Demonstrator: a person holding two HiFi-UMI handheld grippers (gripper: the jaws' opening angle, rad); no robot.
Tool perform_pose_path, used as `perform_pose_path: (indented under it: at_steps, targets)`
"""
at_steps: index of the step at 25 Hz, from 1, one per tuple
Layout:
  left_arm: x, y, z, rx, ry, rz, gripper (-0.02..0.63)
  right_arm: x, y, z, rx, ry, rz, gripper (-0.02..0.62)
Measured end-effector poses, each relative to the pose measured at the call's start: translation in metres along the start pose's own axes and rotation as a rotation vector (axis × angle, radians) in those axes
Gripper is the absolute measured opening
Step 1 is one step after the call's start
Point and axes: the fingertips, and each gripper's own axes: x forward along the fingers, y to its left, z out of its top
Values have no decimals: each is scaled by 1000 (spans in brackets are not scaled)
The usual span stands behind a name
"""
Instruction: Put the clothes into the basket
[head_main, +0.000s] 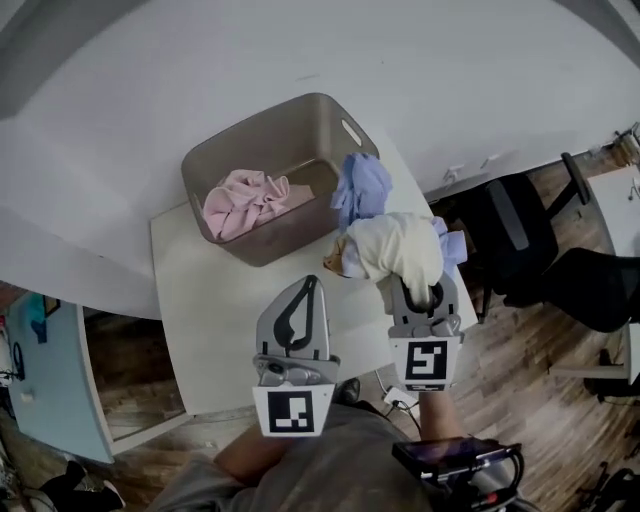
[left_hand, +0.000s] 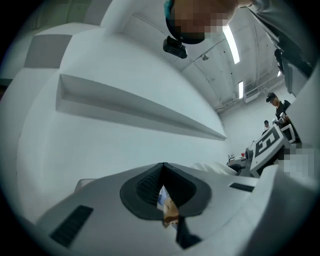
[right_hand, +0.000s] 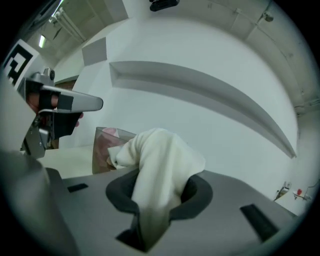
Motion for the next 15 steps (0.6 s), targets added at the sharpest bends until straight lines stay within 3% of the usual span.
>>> perform_pose_path:
  at_steps: [5,9,15]
  targets:
    - [-13,3,24,7,-46,31,8,-15,-10,47,-45,-100,-21,107]
    - [-17,7,34,-16,-77,49,8,-18,-10,52,-52,-106,-19,107]
    - [-5,28,40,11,-85,73,8,3,-9,72,-39,-137,6,108]
